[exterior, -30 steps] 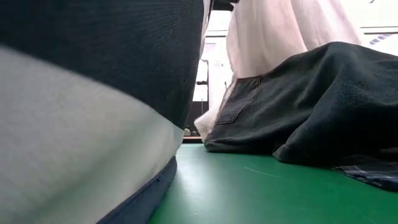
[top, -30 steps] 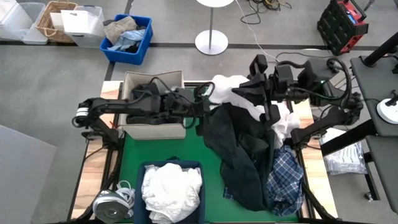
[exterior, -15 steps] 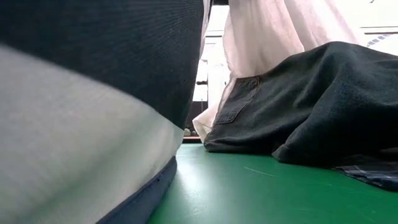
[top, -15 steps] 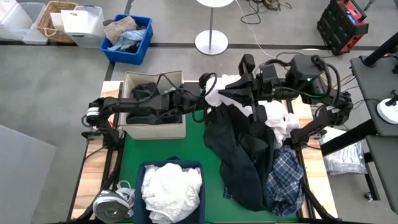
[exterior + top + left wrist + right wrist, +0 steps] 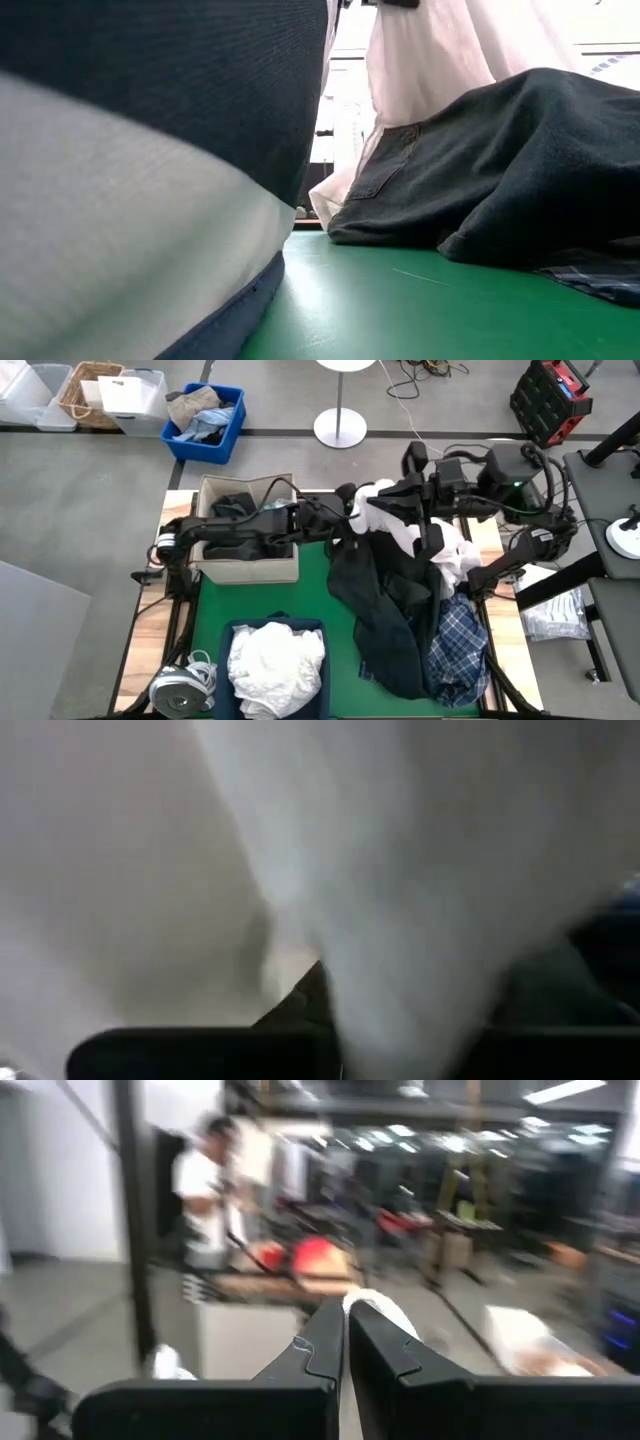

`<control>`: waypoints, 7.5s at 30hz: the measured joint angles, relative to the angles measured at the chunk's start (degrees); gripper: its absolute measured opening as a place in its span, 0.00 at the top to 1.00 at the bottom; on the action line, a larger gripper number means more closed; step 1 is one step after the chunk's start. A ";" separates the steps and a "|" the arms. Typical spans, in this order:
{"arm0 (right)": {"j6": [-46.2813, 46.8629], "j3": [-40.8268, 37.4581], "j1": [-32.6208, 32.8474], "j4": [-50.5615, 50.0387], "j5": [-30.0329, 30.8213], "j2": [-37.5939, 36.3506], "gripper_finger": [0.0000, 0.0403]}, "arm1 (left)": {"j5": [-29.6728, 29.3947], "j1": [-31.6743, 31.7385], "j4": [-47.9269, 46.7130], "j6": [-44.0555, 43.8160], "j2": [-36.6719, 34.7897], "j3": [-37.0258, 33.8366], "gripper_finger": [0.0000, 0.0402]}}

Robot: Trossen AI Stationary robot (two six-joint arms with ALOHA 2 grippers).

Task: Sort clothes
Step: Put the white blouse into the blue laundry organizer

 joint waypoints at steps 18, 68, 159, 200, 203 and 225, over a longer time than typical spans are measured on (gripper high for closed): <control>-6.25 0.52 0.06 -25.25 24.58 -4.78 0.96 | -1.99 -6.93 -19.20 5.86 -7.06 25.34 1.00; -5.79 -4.75 11.95 -7.29 -4.05 17.24 0.95 | -20.89 -35.69 -43.59 -25.19 -19.30 27.60 1.00; 3.32 -6.68 11.69 -24.12 3.57 10.72 0.54 | -3.64 -48.83 -64.87 -73.23 1.26 15.46 0.43; 3.30 -6.68 11.70 -25.03 3.59 10.74 0.51 | 10.00 -49.55 -68.96 -76.94 2.26 18.65 0.41; 3.30 -6.68 11.71 -25.05 3.59 10.74 0.51 | 6.71 -49.88 -71.75 -80.72 2.04 22.38 0.41; 3.30 -7.80 11.71 -25.09 3.59 10.76 0.51 | -28.81 -45.81 -73.83 -56.19 1.90 4.83 0.80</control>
